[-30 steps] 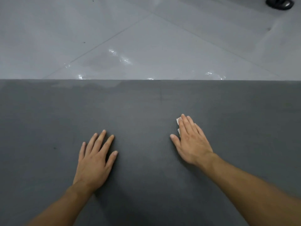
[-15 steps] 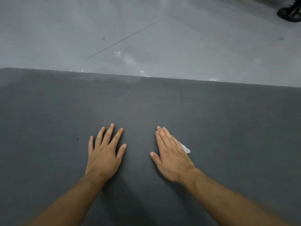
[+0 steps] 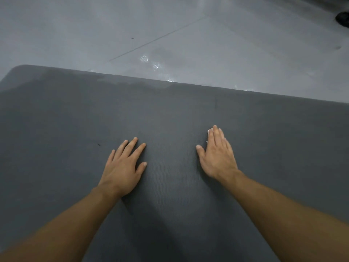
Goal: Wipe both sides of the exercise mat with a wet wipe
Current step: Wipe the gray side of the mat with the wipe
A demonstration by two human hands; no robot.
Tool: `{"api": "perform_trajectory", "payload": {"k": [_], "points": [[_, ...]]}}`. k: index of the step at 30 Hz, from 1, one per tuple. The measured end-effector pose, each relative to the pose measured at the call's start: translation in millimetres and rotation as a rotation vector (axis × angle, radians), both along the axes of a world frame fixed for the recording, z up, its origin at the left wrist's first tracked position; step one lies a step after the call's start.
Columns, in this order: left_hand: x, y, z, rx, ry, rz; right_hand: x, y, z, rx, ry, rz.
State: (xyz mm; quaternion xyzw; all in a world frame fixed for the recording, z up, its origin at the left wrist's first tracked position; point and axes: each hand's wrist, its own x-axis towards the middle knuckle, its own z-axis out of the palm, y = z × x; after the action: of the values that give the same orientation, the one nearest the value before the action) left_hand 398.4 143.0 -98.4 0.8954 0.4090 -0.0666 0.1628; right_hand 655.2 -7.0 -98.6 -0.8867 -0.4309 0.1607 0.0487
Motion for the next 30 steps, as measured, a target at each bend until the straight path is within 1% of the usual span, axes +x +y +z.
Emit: {"api": "perform_trajectory", "payload": {"k": [1, 3, 5, 8, 11, 14, 15, 16, 18, 22, 24, 27, 28, 30], "points": [[-1.7, -4.0, -1.7, -0.001, -0.003, 0.012, 3.1, -0.9, -1.0, -0.001, 0.027, 0.0], [-3.1, -13.0, -3.6, -0.002, -0.007, 0.038, -2.0, -1.2, -0.1, -0.002, 0.072, 0.089], [-4.6, -21.6, -4.3, -0.004, -0.015, 0.061, -22.7, -0.7, 1.6, -0.004, 0.106, 0.246], [-9.3, -29.4, -5.4, -0.007, -0.033, 0.069, -72.8, -12.3, 1.3, 0.043, 0.133, 0.519], [-17.7, -27.7, -4.5, -0.011, -0.017, 0.031, -119.7, -45.1, -9.8, 0.134, 0.035, 0.769], [-21.2, -24.2, -3.0, -0.01, -0.001, 0.004, -131.6, -72.4, -17.9, 0.134, -0.095, 0.936], [-20.2, -24.7, -2.5, -0.009, -0.008, 0.012, -124.8, -74.3, -18.1, 0.152, -0.131, 0.925], [-18.1, -26.2, -1.4, -0.011, -0.015, 0.024, -114.2, -72.6, -19.6, 0.176, -0.148, 0.864], [-14.8, -29.9, -0.6, -0.019, -0.018, 0.05, -84.7, -63.5, -20.1, 0.194, -0.162, 0.674], [-10.3, -38.3, -1.5, -0.014, -0.009, 0.095, -24.0, -46.1, -24.0, 0.096, -0.181, 0.374], [-8.5, -41.5, -1.2, -0.019, -0.002, 0.11, 4.6, -39.3, -26.0, 0.091, -0.172, 0.196], [-6.7, -42.8, 0.2, -0.026, -0.004, 0.114, 47.3, -34.3, -19.8, 0.053, -0.094, -0.075], [-6.2, -43.1, 1.0, -0.026, -0.004, 0.112, 55.4, -35.1, -16.7, 0.035, -0.063, -0.114], [-6.4, -44.7, 0.9, -0.022, 0.006, 0.113, 55.8, -39.1, -17.8, 0.053, -0.045, -0.075]]}}
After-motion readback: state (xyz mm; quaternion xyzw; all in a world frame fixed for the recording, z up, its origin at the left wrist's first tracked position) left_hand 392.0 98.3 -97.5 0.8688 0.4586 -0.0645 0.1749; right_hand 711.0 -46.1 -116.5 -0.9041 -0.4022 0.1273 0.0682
